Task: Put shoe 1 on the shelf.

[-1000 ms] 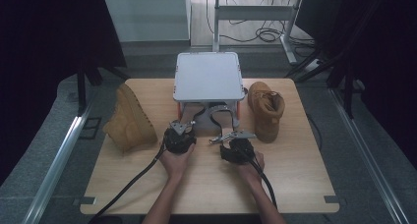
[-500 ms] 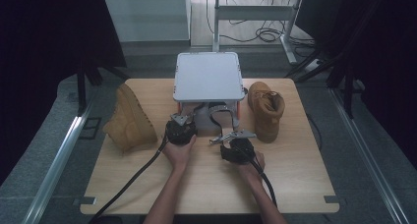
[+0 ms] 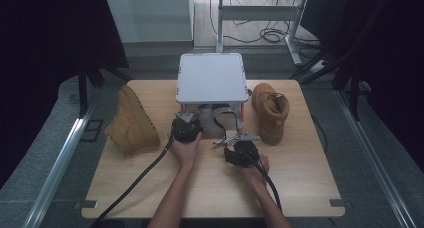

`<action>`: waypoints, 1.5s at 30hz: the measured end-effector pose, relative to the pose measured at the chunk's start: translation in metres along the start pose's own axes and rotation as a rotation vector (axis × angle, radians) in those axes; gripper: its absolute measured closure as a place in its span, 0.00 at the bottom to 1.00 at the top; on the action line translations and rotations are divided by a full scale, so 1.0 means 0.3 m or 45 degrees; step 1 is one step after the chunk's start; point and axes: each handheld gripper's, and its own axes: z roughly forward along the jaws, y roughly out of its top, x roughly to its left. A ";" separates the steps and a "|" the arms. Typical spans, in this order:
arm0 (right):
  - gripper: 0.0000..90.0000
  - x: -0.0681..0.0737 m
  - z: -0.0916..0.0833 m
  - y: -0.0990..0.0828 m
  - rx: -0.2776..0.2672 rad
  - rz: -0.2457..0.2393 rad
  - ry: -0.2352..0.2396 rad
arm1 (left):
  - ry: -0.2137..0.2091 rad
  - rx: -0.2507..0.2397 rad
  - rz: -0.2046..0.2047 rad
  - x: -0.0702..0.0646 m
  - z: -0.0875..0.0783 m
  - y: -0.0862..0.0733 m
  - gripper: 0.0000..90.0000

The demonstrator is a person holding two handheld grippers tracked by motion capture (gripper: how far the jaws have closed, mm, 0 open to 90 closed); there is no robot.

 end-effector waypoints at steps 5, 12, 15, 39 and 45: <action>0.40 0.000 0.000 0.000 -0.001 0.004 0.000 | -0.003 0.036 0.014 -0.007 0.016 -0.013 0.46; 0.40 0.001 -0.001 -0.001 -0.001 0.007 -0.003 | -0.071 0.040 0.054 0.000 -0.011 -0.013 0.41; 0.40 0.002 -0.001 -0.003 -0.006 0.008 -0.004 | -0.100 -0.001 0.058 0.009 -0.042 -0.023 0.42; 0.41 0.000 -0.005 -0.004 -0.026 0.040 -0.008 | -0.109 -0.072 0.017 0.009 -0.032 -0.038 0.48; 0.41 -0.002 -0.011 0.009 -0.050 0.076 -0.011 | -0.114 -0.062 0.018 0.012 -0.033 -0.035 0.48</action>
